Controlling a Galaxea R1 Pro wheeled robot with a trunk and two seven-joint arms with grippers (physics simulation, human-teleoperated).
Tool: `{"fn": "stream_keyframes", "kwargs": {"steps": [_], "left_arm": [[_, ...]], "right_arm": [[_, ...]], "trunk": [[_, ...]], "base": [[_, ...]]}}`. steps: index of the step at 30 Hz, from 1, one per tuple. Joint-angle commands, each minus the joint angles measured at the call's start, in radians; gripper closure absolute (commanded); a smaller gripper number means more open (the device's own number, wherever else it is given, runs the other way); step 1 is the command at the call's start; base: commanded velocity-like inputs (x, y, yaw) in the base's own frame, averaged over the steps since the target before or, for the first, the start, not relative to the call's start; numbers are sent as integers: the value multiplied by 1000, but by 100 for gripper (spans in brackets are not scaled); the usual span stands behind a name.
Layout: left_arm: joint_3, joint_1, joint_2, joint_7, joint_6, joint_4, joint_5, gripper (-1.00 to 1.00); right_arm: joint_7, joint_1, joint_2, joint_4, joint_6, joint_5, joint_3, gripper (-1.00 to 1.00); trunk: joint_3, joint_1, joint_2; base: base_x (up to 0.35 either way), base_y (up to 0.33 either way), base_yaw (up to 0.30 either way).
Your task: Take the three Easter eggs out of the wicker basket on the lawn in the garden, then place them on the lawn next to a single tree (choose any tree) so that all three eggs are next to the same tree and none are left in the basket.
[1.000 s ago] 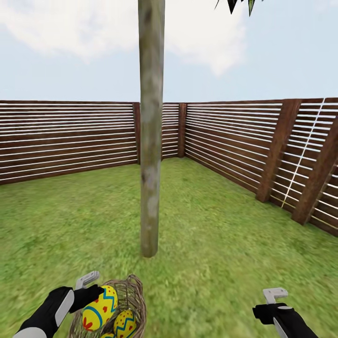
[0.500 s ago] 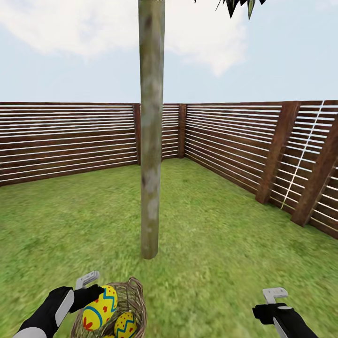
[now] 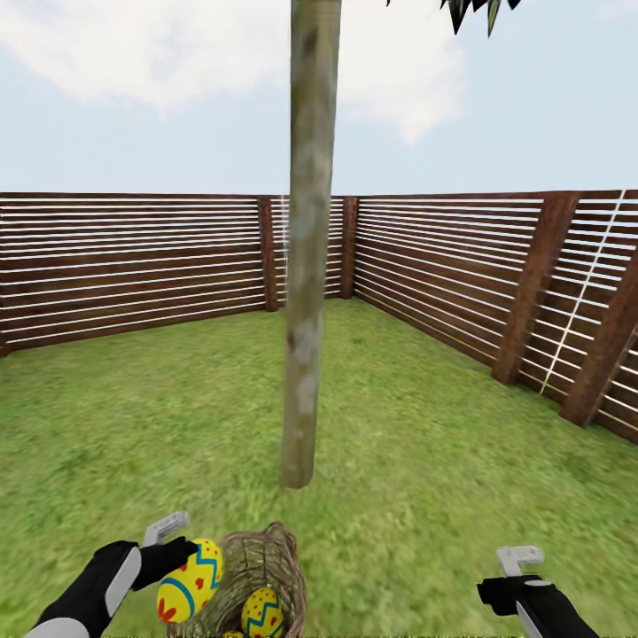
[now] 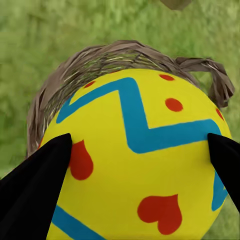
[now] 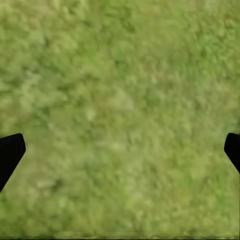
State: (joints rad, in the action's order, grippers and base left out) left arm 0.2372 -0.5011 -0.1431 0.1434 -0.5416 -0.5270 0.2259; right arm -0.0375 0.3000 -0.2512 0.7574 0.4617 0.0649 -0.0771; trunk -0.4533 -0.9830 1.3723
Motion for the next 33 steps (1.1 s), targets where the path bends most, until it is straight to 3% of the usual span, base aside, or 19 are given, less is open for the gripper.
{"fn": "stream_keyframes", "kwargs": {"steps": [1,14,24,33], "left_arm": [[5,-1,3,4,-6,-1,1,100],[5,-1,9,5,-9,-1,1,100],[8,-1,-27,8,-9,-9,3,100],[7,-1,-30,7,-9,-9,3,100]], "right_arm": [[-4,1,-2,-5,5,5,-4,-100],[-4,0,1,-13,5,4,-4,-100],[4,0,15,-12,6,6,-7,-100],[2,1,17,0,3,19,1,-100]], "trunk": [[-1,0,1],[-1,0,1],[-1,0,1],[-1,0,1]], "base": [[-130,326,0],[-225,263,0],[-110,321,0],[-103,324,0]]}}
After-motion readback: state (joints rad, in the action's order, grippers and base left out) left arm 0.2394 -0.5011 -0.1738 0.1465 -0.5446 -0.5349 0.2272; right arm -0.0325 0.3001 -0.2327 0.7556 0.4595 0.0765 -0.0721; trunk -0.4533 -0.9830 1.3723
